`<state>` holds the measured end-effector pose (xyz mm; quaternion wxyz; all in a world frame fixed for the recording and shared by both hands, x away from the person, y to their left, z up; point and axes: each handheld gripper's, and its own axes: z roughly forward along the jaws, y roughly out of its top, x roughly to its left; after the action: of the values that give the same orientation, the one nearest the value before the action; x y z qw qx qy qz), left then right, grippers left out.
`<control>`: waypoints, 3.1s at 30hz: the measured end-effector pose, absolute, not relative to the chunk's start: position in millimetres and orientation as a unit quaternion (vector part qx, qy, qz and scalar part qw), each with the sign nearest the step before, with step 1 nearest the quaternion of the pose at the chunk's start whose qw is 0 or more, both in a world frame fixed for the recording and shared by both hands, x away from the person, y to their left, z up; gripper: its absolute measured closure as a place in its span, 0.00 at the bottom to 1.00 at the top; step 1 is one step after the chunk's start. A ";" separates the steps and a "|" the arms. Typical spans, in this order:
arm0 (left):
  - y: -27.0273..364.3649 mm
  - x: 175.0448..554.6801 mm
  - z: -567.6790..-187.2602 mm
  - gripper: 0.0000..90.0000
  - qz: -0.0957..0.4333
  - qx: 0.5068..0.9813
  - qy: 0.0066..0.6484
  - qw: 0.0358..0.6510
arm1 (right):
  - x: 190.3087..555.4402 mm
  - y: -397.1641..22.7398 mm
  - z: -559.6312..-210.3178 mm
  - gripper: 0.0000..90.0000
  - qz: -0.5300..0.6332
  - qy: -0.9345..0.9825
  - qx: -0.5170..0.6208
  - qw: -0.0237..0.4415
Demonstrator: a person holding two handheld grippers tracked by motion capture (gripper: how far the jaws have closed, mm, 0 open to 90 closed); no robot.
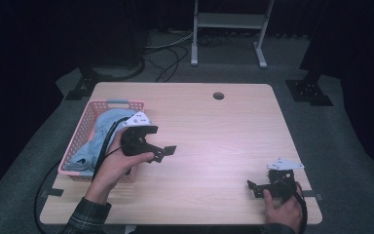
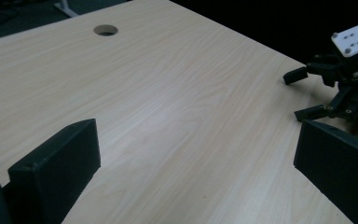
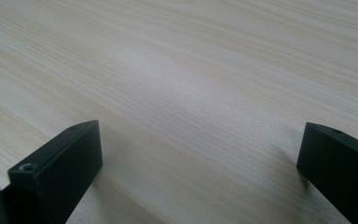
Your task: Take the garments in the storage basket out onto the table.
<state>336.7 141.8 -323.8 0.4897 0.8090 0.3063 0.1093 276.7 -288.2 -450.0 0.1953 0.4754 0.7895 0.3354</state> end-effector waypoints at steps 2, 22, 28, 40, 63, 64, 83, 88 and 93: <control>146.0 337.3 -322.8 0.00 0.112 0.807 0.310 0.491 | 276.7 -288.2 -449.9 0.00 0.335 0.790 0.475 0.195; 179.1 341.0 -312.2 0.00 0.136 0.791 0.333 0.495 | 276.7 -288.2 -450.0 0.00 0.335 0.789 0.475 0.195; 188.1 342.8 -311.5 0.00 0.141 0.787 0.342 0.494 | 276.7 -288.2 -450.0 0.00 0.335 0.789 0.476 0.195; 214.4 346.4 -310.6 0.00 0.164 0.775 0.368 0.487 | 276.8 -288.3 -450.0 0.00 0.335 0.789 0.476 0.196; 256.3 351.6 -311.8 0.00 0.189 0.747 0.408 0.490 | 276.8 -288.6 -449.9 0.00 0.334 0.787 0.480 0.197; 256.3 351.6 -311.8 0.00 0.189 0.747 0.408 0.490 | 276.8 -288.6 -449.9 0.00 0.334 0.787 0.480 0.197; 280.8 356.0 -319.0 0.00 0.208 0.731 0.436 0.482 | 276.9 -288.6 -449.9 0.00 0.335 0.787 0.480 0.197; 285.6 358.4 -320.3 0.00 0.211 0.725 0.441 0.485 | 276.8 -288.6 -449.9 0.00 0.334 0.787 0.480 0.197; 290.3 363.6 -323.8 0.00 0.213 0.721 0.450 0.483 | 276.9 -288.6 -449.9 0.00 0.334 0.787 0.480 0.197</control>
<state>363.6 290.3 -323.8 0.4830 0.7207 0.4496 0.2126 276.9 -288.6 -449.9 0.1969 0.4799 0.7868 0.3345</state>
